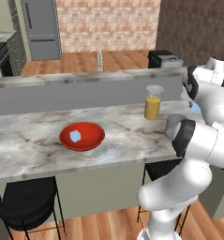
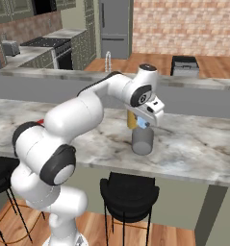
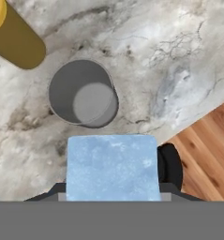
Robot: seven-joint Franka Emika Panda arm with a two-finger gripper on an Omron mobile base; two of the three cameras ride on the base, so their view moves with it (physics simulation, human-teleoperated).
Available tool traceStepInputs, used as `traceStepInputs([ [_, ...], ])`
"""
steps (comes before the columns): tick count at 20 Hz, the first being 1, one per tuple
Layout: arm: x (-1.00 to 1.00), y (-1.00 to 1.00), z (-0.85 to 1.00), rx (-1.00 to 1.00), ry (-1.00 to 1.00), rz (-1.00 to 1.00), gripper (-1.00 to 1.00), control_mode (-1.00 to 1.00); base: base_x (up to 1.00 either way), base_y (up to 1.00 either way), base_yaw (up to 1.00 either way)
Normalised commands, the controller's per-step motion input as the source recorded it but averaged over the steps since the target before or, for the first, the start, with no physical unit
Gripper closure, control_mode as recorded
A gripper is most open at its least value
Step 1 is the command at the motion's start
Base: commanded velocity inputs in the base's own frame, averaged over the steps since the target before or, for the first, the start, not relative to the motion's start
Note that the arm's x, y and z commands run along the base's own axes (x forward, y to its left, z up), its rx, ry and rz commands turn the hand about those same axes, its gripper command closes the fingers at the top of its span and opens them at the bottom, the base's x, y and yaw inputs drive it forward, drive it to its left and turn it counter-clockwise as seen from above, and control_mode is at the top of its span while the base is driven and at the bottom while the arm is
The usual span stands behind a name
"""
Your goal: There are two ice cubes in the ice bowl. Place both ice cubes in the glass cup.
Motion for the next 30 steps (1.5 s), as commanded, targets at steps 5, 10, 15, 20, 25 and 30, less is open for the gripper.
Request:
traceStepInputs([
  [5,0.09,0.00,-0.18,0.00,0.00,0.00,1.00,-1.00,0.00,0.00,0.00],
  [10,0.14,0.00,-0.44,-0.05,0.00,0.00,1.00,-1.00,0.00,0.00,0.00],
  [15,0.11,0.00,-0.08,-0.05,-0.05,0.00,1.00,-1.00,0.00,0.00,0.00],
  [20,0.17,0.00,-0.01,-0.02,-0.04,0.00,1.00,-1.00,0.00,0.00,0.00],
  [25,0.26,0.00,-0.10,0.00,-0.01,0.00,1.00,-1.00,0.00,0.00,0.00],
  [30,0.33,0.00,-0.23,0.00,0.00,0.00,1.00,-1.00,0.00,0.00,0.00],
])
